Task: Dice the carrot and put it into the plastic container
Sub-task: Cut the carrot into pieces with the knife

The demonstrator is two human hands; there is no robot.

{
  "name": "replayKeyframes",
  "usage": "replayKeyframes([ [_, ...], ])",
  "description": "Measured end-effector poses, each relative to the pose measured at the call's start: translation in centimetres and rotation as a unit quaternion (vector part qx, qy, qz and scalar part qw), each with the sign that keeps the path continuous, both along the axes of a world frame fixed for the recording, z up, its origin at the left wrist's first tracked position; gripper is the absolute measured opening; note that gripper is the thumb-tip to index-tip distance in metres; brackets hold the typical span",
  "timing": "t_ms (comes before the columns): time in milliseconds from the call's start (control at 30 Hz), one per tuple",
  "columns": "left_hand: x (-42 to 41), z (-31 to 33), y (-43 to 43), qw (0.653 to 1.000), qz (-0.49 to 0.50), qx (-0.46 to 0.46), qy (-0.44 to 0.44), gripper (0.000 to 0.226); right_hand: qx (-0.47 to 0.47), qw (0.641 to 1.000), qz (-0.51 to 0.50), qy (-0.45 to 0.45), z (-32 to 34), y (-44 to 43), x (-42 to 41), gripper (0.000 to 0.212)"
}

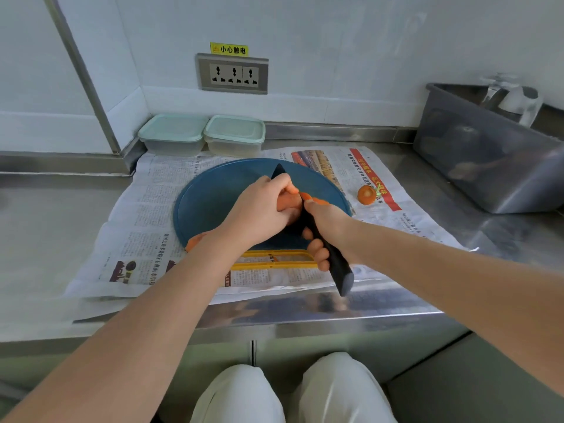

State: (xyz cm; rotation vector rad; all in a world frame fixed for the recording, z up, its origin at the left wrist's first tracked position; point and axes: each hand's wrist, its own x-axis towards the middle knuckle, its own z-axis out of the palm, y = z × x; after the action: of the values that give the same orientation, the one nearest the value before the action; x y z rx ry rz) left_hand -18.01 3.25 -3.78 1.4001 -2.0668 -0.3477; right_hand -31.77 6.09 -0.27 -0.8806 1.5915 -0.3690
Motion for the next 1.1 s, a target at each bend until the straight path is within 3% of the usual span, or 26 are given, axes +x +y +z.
replayKeyframes([
  [333, 0.8, 0.2, -0.3, 0.999, -0.015, 0.028, -0.005, 0.029, 0.008, 1.000, -0.011, 0.016, -0.1, -0.5, -0.3, 0.058],
  [533, 2.5, -0.3, 0.3, 0.997, -0.036, 0.055, -0.046, 0.051, -0.016, 0.999, 0.029, 0.012, 0.2, -0.8, -1.6, 0.057],
  [767, 2.0, -0.6, 0.4, 0.999, -0.025, 0.027, -0.040, 0.049, -0.041, 0.996, 0.026, -0.073, 1.5, -0.6, -3.4, 0.057],
  [1100, 1.9, -0.5, 0.6, 0.998, -0.019, 0.027, -0.050, 0.048, -0.050, 0.994, 0.067, -0.067, 4.2, -0.1, -4.3, 0.054],
])
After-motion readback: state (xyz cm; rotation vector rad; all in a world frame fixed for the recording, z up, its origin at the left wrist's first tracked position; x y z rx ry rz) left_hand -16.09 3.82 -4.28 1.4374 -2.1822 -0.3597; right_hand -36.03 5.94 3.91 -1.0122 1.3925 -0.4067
